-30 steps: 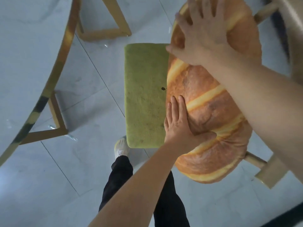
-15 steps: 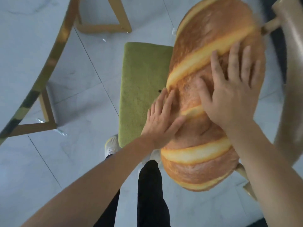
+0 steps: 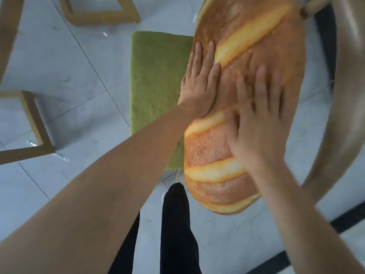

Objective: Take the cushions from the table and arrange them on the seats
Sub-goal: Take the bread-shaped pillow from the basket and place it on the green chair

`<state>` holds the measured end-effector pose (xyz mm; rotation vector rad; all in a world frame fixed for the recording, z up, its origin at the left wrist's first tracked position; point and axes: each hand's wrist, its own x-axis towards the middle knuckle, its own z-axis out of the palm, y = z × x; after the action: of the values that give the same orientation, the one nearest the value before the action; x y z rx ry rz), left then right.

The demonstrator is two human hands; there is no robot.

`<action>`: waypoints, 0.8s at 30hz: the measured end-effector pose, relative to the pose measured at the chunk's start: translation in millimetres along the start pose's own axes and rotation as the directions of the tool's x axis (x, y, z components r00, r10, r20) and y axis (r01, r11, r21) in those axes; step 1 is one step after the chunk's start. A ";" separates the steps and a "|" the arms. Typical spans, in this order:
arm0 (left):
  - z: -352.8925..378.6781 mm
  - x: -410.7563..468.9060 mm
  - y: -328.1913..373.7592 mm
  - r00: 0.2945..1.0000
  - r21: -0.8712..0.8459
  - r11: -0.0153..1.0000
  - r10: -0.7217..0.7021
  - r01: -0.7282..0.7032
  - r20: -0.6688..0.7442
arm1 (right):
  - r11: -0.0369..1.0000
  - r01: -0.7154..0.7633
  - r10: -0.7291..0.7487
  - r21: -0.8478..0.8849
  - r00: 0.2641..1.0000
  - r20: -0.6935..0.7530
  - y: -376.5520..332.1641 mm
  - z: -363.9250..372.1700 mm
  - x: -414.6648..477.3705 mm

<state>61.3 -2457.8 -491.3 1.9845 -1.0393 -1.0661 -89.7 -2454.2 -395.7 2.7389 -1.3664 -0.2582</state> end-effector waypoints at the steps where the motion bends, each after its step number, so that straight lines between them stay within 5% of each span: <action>1: 1.1 -0.7 -0.4 1.000 0.002 1.000 0.000 0.000 0.001 | 1.000 -0.019 0.019 -0.022 1.000 0.004 -7.4 4.3 -31.6; 9: 5.4 -38.8 -11.5 0.997 -0.172 0.985 -0.002 -0.010 -0.073 | 0.998 -0.064 0.065 -0.014 0.995 0.070 -16.4 44.4 -58.6; 16: 67.2 -184.0 -44.1 0.975 -0.285 0.935 -0.220 0.209 -0.006 | 0.997 -0.069 0.068 0.032 0.997 0.039 -12.7 41.6 -66.6; 24: 64.4 -186.8 -47.3 0.973 -0.193 0.956 -0.202 0.221 0.114 | 0.989 -0.118 0.126 0.084 0.987 -0.095 -1.9 49.3 -124.7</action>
<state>-45.4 -2285.0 -492.5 1.9234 -0.7401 -1.3353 -170.8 -2352.9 -429.6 2.6741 -1.5410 -0.0597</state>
